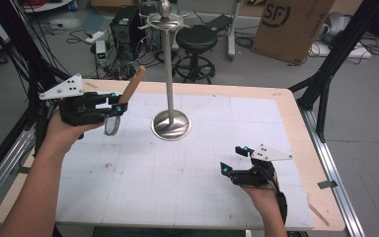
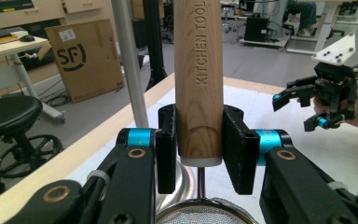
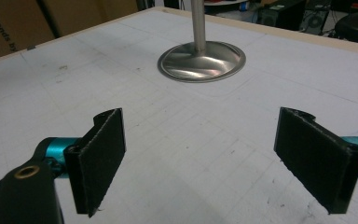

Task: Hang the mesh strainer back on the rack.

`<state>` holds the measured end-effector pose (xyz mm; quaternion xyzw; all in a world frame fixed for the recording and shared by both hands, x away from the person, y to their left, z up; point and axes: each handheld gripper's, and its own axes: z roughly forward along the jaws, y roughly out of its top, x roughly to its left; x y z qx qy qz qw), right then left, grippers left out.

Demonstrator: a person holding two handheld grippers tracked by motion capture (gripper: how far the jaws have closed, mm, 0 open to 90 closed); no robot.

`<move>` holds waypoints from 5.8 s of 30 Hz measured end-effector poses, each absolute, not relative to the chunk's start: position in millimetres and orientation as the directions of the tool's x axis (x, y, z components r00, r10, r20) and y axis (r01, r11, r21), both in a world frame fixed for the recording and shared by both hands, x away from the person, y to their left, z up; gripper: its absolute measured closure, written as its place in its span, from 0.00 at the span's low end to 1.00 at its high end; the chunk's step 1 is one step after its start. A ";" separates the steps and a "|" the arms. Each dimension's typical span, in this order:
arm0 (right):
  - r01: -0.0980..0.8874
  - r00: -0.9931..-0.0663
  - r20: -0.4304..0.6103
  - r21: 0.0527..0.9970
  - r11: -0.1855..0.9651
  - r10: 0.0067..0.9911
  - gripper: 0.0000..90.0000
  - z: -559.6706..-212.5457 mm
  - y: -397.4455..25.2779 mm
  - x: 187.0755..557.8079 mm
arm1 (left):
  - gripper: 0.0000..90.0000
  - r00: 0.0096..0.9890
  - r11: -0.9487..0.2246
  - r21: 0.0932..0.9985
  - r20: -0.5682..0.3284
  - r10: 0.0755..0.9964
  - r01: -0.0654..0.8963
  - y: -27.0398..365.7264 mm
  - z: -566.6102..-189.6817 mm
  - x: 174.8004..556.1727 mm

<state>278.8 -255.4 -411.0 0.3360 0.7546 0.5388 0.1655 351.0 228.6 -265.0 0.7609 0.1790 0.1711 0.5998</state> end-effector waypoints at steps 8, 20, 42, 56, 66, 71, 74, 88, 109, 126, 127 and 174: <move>0.325 -0.720 0.110 0.926 0.193 0.686 0.17 -410.8 -255.5 278.6 | 0.76 0.874 -0.232 0.971 0.062 0.483 0.059 227.3 -241.5 360.4; 0.326 -0.719 0.112 0.926 0.191 0.686 0.17 -410.8 -257.7 279.1 | 0.76 0.854 -0.226 0.973 0.076 0.515 0.050 231.2 -209.0 372.4; 0.326 -0.720 0.112 0.926 0.192 0.685 0.17 -411.0 -257.0 279.0 | 0.76 0.821 -0.247 0.967 0.096 0.563 0.057 231.8 -187.5 385.8; 0.324 -0.721 0.112 0.927 0.190 0.684 0.17 -410.5 -258.0 278.0 | 0.76 0.816 -0.246 0.967 0.086 0.571 0.071 225.1 -189.7 391.3; 0.329 -0.718 0.116 0.925 0.188 0.687 0.17 -410.6 -258.6 277.7 | 0.76 0.811 -0.257 0.963 0.083 0.579 0.085 216.6 -194.0 394.8; 0.326 -0.720 0.116 0.927 0.186 0.684 0.17 -410.4 -258.5 277.7 | 0.76 0.812 -0.258 0.962 0.082 0.578 0.087 210.0 -196.2 396.1; 0.327 -0.718 0.115 0.927 0.186 0.686 0.17 -410.2 -258.8 277.5 | 0.76 0.811 -0.261 0.961 0.082 0.579 0.089 205.5 -197.9 396.6; 0.329 -0.717 0.117 0.926 0.185 0.687 0.17 -410.5 -259.1 277.7 | 0.76 0.758 -0.338 0.935 0.146 0.636 0.103 177.4 -207.1 405.1; 0.329 -0.719 0.116 0.925 0.189 0.685 0.17 -411.4 -259.6 277.7 | 0.53 0.733 -0.332 0.936 0.145 0.665 0.116 172.5 -217.1 404.1; 0.336 -0.721 0.115 0.921 0.199 0.684 0.17 -413.2 -256.9 278.2 | 0.36 0.738 -0.316 0.932 0.088 0.669 0.175 196.6 -247.7 398.0; 0.334 -0.722 0.114 0.921 0.199 0.683 0.17 -413.4 -256.6 278.4 | 0.35 0.739 -0.312 0.934 0.084 0.669 0.176 198.2 -249.1 397.4; 0.337 -0.725 0.113 0.918 0.207 0.679 0.17 -414.0 -254.2 278.2 | 0.20 0.846 -0.313 0.925 -0.017 0.533 0.216 216.4 -343.0 349.9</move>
